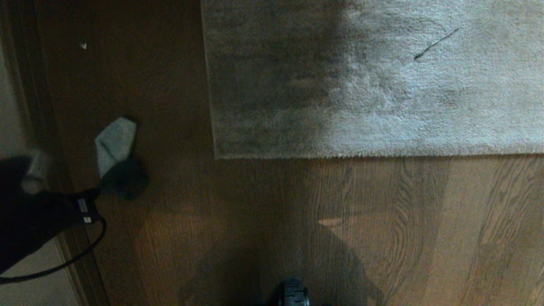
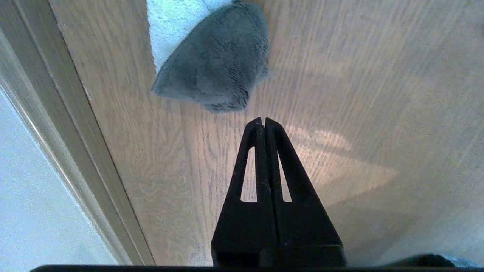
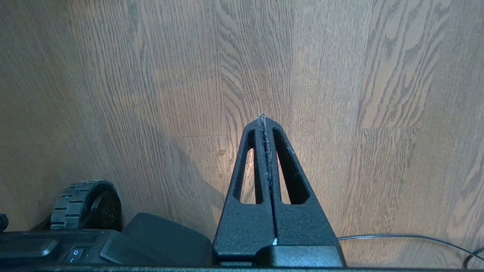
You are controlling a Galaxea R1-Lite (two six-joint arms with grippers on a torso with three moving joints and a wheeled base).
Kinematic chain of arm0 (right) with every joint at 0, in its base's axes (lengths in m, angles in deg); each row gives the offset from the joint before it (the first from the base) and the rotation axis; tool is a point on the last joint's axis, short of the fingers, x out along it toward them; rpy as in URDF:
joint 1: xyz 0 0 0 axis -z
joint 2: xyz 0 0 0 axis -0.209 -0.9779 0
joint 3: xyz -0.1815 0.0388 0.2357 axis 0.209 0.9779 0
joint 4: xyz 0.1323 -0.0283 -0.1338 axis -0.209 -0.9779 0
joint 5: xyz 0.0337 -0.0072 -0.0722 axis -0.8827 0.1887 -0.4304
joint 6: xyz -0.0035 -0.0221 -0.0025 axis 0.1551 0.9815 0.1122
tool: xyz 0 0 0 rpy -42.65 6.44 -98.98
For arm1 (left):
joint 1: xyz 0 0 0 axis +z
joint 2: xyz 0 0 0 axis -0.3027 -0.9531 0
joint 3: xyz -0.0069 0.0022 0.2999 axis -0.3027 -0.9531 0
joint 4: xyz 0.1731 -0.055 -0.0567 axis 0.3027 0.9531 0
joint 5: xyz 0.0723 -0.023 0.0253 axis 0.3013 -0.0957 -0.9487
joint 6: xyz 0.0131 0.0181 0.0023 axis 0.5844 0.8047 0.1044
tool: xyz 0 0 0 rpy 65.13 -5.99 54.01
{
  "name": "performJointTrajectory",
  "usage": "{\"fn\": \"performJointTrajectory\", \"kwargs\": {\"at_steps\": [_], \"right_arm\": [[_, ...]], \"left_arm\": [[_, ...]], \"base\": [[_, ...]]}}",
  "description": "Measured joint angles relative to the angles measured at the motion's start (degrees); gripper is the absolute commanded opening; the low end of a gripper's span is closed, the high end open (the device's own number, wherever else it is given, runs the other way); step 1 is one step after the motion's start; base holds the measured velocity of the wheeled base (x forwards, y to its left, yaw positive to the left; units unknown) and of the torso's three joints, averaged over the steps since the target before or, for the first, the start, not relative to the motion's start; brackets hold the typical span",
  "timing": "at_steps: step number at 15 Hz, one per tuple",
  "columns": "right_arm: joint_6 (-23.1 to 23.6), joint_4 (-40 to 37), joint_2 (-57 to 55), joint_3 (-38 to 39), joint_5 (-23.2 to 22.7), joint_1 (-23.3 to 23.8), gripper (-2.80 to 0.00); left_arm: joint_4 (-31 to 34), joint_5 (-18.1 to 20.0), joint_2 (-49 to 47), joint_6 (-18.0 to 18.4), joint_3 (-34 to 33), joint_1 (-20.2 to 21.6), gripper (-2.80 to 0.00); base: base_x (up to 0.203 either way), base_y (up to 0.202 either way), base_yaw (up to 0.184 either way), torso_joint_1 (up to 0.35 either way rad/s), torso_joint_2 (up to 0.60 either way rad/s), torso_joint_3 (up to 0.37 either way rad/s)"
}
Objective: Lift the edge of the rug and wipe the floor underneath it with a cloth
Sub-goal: Pick up the rag
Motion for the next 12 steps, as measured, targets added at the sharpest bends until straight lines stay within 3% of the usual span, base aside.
{"fn": "performJointTrajectory", "kwargs": {"at_steps": [12], "right_arm": [[0.02,-0.02,0.0,0.0,0.0,0.0,-2.8]], "left_arm": [[-1.72,1.07,-5.18,-0.04,2.87,2.25,0.0]], "base": [[0.0,0.0,0.0,0.0,0.0,0.0]]}}
